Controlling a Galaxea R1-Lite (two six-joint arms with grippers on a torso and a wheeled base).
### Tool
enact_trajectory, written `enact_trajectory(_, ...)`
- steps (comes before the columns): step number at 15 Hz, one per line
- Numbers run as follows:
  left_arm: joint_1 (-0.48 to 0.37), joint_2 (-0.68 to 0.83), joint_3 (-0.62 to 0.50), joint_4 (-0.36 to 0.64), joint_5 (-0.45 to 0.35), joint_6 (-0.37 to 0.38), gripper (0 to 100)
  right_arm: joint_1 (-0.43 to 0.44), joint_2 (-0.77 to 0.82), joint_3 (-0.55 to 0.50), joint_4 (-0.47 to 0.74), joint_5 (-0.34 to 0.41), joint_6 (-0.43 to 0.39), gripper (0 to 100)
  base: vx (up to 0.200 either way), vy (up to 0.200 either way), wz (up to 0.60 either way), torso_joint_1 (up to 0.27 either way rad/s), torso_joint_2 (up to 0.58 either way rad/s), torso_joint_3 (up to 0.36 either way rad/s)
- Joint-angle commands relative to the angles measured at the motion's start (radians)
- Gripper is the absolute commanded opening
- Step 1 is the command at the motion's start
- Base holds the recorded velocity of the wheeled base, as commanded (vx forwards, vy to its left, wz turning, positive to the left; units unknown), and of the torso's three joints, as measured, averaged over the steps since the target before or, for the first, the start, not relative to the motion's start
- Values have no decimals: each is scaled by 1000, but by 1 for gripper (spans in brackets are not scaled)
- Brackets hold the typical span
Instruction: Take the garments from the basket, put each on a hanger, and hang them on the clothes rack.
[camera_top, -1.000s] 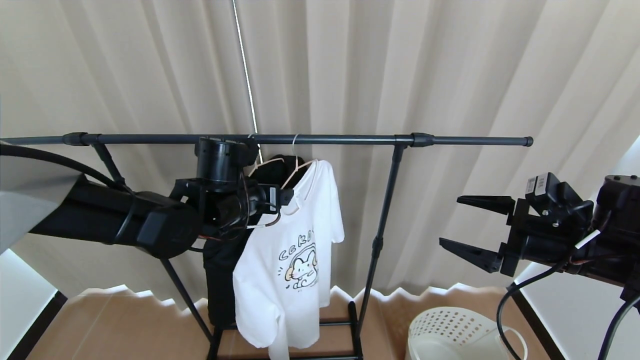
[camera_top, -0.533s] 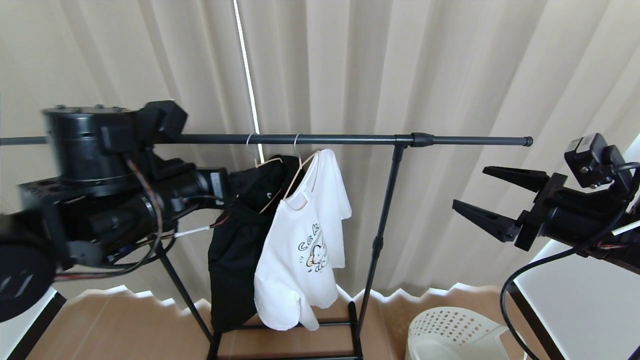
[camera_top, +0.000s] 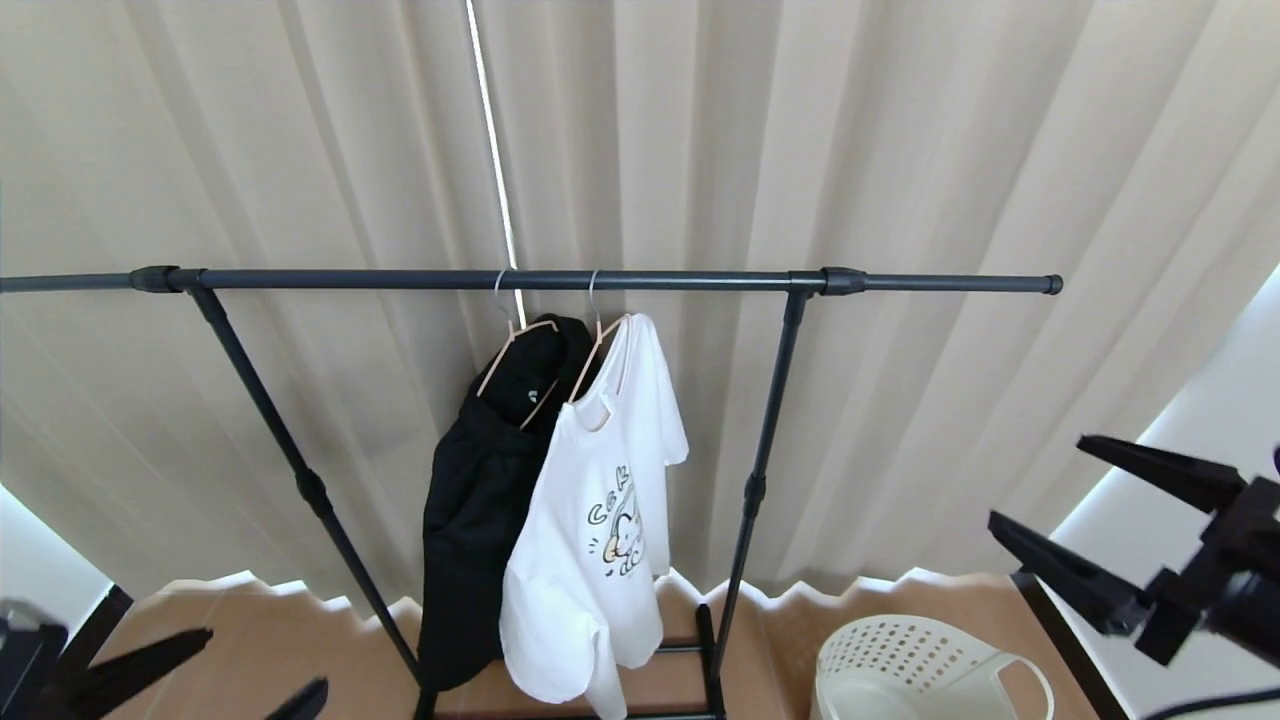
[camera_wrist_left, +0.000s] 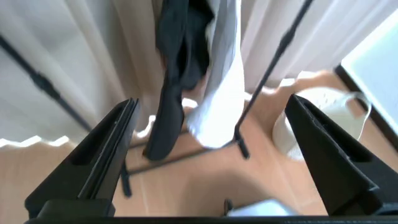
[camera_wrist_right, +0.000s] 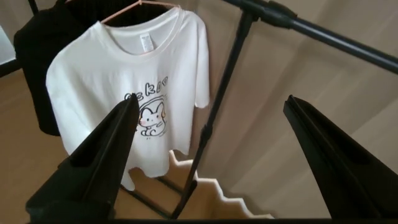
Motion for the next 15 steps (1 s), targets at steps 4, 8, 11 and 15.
enact_trajectory(4,-32,-579,52,449,-165,38,100,55,-914,163,818,-164,-2,100,0,0,0,0,0,0)
enact_trajectory(8,281,-583,54,449,-102,81,100,-243,-1037,118,940,-141,8,100,0,0,0,0,0,0)
enact_trajectory(11,474,-729,54,447,-104,83,100,-312,-1101,120,937,-193,17,100,0,0,0,0,0,0)
enact_trajectory(15,451,-823,55,438,-121,21,100,-307,-1118,138,928,-194,137,100,0,0,0,0,0,0)
